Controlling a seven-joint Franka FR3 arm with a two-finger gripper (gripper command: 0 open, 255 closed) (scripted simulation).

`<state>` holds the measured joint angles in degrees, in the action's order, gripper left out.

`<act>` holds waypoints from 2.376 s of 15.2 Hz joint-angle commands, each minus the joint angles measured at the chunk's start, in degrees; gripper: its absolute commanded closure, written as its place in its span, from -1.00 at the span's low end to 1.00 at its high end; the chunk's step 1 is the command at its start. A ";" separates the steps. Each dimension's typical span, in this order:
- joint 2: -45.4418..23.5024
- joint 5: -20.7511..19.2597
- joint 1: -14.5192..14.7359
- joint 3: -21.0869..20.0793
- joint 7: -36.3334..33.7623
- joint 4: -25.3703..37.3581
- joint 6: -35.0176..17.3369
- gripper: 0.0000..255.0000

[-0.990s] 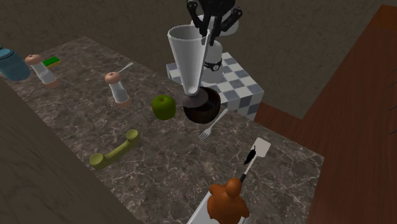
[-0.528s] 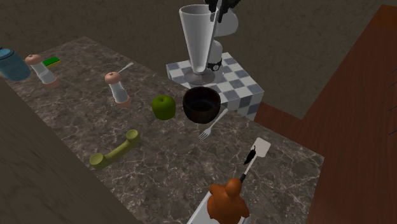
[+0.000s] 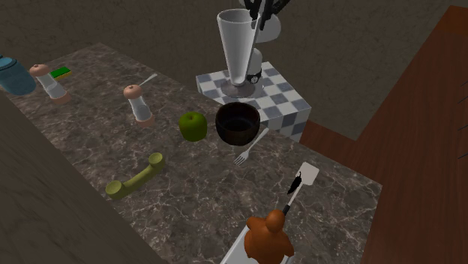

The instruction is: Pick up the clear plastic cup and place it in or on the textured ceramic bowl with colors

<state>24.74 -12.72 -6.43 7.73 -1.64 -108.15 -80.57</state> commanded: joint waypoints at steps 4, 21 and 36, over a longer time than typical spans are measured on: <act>1.61 -0.15 -0.03 0.13 -0.79 -5.47 -3.85 1.00; 3.85 -0.91 -0.27 0.99 -2.92 -20.42 -16.41 1.00; 3.88 -1.09 -0.33 1.17 -3.25 -22.64 -18.58 -1.00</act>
<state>28.62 -13.81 -6.76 8.90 -4.90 -130.79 -99.15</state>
